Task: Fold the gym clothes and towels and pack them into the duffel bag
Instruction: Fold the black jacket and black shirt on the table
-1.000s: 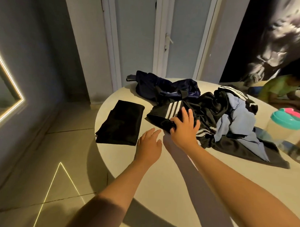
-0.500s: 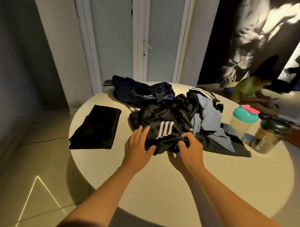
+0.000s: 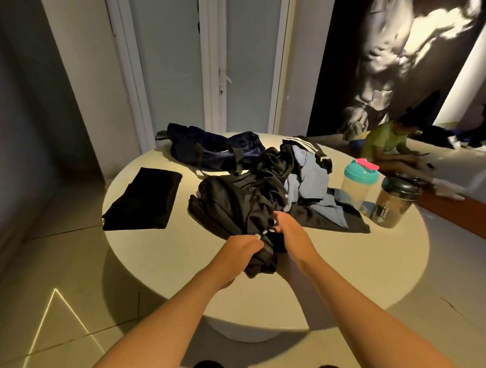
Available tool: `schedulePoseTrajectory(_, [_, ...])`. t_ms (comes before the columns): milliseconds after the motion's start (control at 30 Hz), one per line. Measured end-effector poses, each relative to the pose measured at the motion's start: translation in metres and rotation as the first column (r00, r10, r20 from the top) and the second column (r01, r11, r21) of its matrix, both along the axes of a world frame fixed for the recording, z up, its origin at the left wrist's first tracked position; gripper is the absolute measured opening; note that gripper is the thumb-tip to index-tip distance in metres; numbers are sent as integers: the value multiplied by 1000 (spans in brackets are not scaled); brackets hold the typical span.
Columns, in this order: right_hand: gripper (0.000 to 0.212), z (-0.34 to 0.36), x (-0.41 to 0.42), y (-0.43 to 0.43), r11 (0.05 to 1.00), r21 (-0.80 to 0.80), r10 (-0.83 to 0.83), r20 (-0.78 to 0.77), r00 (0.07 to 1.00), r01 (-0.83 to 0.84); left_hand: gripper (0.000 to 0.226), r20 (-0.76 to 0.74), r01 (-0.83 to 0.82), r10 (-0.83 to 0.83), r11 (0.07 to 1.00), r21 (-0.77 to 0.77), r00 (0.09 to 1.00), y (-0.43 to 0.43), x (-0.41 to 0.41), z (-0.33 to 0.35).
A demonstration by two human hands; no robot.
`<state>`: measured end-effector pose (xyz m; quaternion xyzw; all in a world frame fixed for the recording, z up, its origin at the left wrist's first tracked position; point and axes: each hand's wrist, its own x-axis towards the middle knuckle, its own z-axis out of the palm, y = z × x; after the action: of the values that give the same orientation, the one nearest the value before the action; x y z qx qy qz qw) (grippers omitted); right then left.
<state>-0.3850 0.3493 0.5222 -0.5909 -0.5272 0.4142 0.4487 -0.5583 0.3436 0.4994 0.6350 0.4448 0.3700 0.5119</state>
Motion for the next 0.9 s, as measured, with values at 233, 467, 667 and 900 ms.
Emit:
schedulePoseTrajectory(233, [23, -22, 0, -27, 1000, 19, -11, 406, 914, 4, 27, -240, -360, 456, 864, 352, 857, -5, -4, 3])
schedulePoseTrajectory(467, [26, -1, 29, -57, 979, 48, 180, 233, 956, -196, 30, -507, -137, 266, 951, 278, 820, -24, 6, -4])
schedulePoseTrajectory(667, [42, -10, 22, -62, 986, 22, 146, 356, 923, -165, 38, -26, -176, 186, 962, 210, 982, -56, 11, 2])
schedulePoseTrajectory(900, [35, -23, 25, -72, 995, 96, -4, 312, 950, -27, 60, -446, -323, 468, 873, 365, 763, -38, -4, -3])
